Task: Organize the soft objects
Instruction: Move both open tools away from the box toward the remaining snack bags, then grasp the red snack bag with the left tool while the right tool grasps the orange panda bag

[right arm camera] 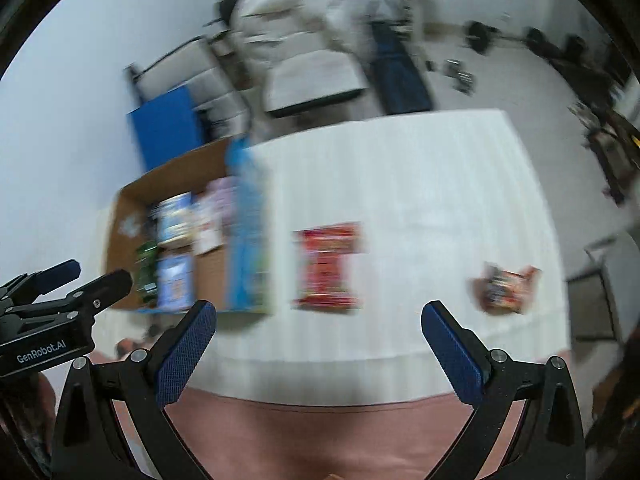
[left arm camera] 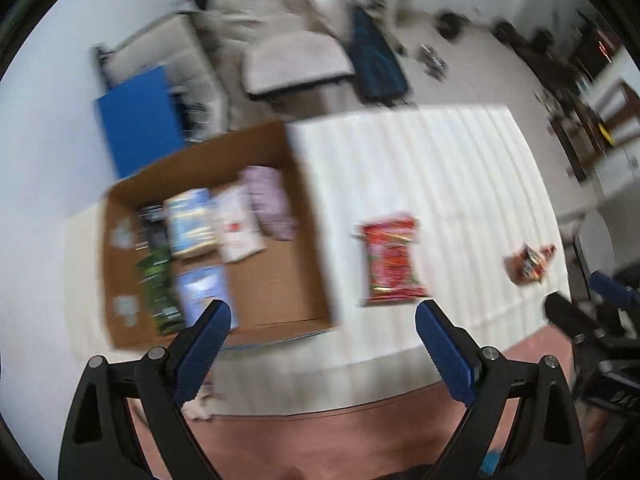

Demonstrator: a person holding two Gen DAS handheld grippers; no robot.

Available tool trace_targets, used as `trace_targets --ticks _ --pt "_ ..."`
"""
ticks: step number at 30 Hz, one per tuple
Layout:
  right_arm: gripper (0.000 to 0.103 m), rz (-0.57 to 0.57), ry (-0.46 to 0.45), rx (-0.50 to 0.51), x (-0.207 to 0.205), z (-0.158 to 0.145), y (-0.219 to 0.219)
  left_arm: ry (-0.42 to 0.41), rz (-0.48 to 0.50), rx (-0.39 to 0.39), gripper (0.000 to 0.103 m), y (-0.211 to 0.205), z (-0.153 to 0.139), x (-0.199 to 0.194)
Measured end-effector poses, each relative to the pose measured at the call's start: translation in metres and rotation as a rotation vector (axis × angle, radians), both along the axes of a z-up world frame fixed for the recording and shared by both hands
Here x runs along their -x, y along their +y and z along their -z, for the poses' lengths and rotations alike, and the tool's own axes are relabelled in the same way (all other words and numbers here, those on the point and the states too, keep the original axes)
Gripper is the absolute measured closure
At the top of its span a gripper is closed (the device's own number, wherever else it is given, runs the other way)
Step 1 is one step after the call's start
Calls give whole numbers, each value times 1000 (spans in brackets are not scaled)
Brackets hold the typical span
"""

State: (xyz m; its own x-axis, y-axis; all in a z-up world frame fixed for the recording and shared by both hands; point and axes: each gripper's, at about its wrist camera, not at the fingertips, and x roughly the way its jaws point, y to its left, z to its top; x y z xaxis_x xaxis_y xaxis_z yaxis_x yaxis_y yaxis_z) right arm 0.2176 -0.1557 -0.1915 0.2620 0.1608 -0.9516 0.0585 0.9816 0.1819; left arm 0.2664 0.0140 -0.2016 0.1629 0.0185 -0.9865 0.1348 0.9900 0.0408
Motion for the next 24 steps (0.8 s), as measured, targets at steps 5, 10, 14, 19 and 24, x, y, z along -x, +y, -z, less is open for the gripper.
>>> trace_targets --ticks 5,10,14,19,24 --pt "0 108 67 64 2 26 -87 186 58 -13 8 -55 77 -36" --pt "0 203 156 68 1 67 -157 303 54 -42 8 -82 142 -57" --pt "0 226 226 45 -3 105 -184 409 65 -59 8 -94 185 -65" --pt "0 34 250 125 -22 147 -171 458 82 -131 9 -101 214 -64" --pt "0 -348 270 378 -28 172 -129 494 88 -167 9 -104 234 -58"
